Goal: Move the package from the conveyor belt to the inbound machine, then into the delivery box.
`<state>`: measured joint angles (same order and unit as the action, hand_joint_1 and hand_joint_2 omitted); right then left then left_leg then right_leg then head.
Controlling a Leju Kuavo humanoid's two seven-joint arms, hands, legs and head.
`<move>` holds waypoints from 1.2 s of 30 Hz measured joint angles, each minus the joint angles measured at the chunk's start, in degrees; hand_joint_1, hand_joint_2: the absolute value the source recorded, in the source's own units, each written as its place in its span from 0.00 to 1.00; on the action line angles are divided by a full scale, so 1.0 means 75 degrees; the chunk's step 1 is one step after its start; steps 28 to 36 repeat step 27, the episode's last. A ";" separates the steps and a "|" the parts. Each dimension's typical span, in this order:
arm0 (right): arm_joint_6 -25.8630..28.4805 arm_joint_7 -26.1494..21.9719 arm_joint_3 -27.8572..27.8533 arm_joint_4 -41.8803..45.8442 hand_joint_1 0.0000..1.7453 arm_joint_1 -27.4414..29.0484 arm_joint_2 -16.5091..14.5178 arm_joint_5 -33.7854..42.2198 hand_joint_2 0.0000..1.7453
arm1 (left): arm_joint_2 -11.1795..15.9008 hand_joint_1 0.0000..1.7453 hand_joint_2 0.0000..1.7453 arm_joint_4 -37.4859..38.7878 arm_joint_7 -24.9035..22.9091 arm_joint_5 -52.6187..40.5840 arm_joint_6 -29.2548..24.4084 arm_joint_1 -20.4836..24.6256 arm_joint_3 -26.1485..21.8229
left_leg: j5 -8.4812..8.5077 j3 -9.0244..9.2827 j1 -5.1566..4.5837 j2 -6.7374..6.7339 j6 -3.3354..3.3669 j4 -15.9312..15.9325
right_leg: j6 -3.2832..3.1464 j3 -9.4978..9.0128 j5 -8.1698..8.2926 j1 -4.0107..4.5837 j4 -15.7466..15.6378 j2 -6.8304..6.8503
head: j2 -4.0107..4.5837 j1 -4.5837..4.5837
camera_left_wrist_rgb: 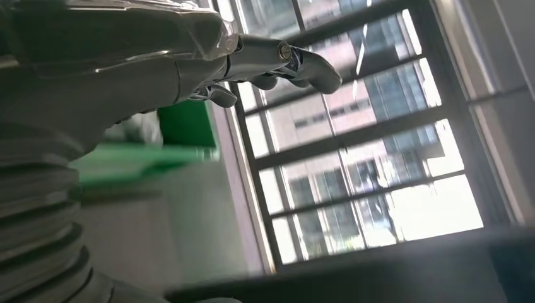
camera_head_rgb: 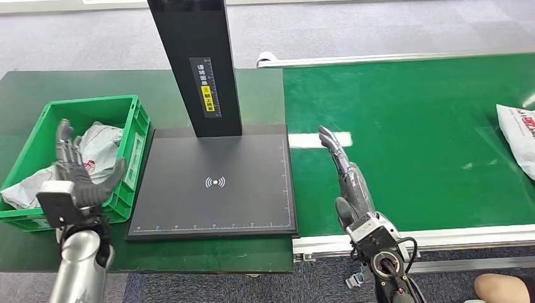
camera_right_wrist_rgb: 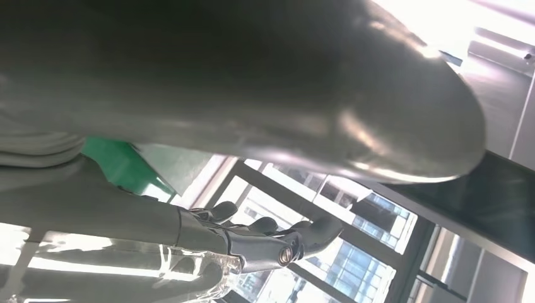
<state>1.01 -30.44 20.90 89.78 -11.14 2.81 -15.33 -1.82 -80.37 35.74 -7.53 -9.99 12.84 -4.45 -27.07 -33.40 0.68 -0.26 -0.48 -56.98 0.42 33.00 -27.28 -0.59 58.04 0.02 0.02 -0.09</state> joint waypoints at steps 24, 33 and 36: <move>-0.0137 0.0261 0.0008 -0.0459 0.00 -0.0212 -0.0165 0.0252 0.00 | -0.1075 0.00 1.00 0.0123 -0.0058 -0.0506 -0.1032 -0.1358 0.2409 | -0.0002 -0.0002 -0.0003 0.0000 0.0002 0.0000 | 0.0001 0.0000 -0.0001 -0.0003 -0.0002 0.0000 | -0.0001 -0.0001; -0.0156 0.0256 0.0008 -0.0469 0.00 -0.0210 -0.0186 0.0262 0.00 | -0.1074 0.00 1.00 0.0198 -0.0016 -0.0534 -0.1019 -0.1422 0.2458 | -0.0002 -0.0002 -0.0003 -0.0001 0.0002 0.0000 | 0.0001 0.0000 0.0000 -0.0003 -0.0002 0.0000 | 0.0000 -0.0001; -0.0156 0.0256 0.0008 -0.0469 0.00 -0.0210 -0.0186 0.0262 0.00 | -0.1074 0.00 1.00 0.0198 -0.0016 -0.0534 -0.1019 -0.1422 0.2458 | -0.0002 -0.0002 -0.0003 -0.0001 0.0002 0.0000 | 0.0001 0.0000 0.0000 -0.0003 -0.0002 0.0000 | 0.0000 -0.0001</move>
